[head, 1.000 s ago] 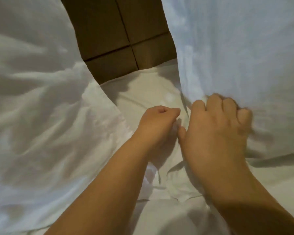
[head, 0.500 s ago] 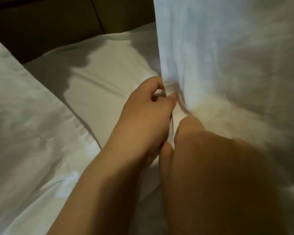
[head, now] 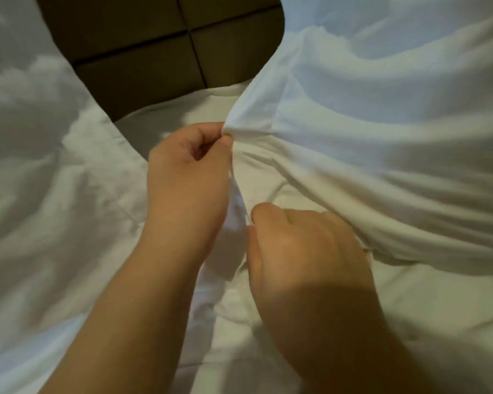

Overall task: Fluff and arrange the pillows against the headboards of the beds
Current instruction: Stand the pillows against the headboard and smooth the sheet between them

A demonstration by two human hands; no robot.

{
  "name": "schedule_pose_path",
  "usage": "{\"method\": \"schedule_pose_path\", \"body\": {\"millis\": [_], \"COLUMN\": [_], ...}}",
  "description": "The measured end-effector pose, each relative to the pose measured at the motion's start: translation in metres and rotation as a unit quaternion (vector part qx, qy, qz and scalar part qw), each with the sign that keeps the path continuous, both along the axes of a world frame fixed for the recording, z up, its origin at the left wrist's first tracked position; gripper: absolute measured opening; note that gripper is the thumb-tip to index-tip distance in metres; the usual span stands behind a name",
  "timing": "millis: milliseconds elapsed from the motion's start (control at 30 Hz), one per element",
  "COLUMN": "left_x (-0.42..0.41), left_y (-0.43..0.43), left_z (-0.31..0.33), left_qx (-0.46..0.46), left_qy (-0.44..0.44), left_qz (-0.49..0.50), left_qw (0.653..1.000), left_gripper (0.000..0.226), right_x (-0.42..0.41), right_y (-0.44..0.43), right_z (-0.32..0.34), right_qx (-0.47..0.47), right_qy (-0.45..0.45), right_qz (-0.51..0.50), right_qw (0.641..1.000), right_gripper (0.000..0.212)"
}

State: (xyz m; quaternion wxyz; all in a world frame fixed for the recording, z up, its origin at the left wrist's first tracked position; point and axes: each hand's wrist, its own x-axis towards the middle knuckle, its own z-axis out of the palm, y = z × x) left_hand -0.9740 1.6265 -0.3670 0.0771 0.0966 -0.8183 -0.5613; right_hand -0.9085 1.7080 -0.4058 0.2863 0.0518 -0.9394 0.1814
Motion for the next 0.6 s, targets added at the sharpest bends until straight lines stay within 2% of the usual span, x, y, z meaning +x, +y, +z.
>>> {"method": "schedule_pose_path", "body": {"millis": [100, 233, 367, 467, 567, 600], "left_x": [0.000, 0.034, 0.090, 0.123, 0.144, 0.149], "left_y": [-0.001, -0.021, -0.046, -0.049, -0.033, -0.024], "left_z": [0.004, 0.019, 0.032, 0.041, 0.049, 0.051], "left_qx": [-0.068, -0.177, -0.277, -0.299, -0.310, -0.313], "left_qy": [-0.025, -0.064, -0.008, 0.022, 0.046, 0.055], "left_qz": [-0.015, -0.067, -0.118, -0.147, -0.177, -0.190], "left_qw": [0.997, 0.980, 0.953, 0.943, 0.933, 0.929], "left_gripper": [0.016, 0.030, 0.028, 0.024, 0.022, 0.021], "right_x": [0.004, 0.004, 0.011, 0.031, 0.068, 0.081], "right_y": [0.004, -0.005, -0.007, 0.001, 0.027, 0.045], "right_z": [0.001, -0.016, -0.005, 0.011, 0.026, 0.026], "right_qx": [0.007, 0.024, 0.048, 0.035, -0.006, 0.008], "right_qy": [-0.040, -0.011, 0.052, 0.069, 0.034, 0.017], "right_qz": [0.050, 0.067, 0.052, 0.043, 0.003, -0.018], "right_qw": [0.998, 0.997, 0.996, 0.996, 0.999, 1.000], "right_gripper": [0.034, 0.023, 0.022, 0.021, 0.019, 0.018]}}
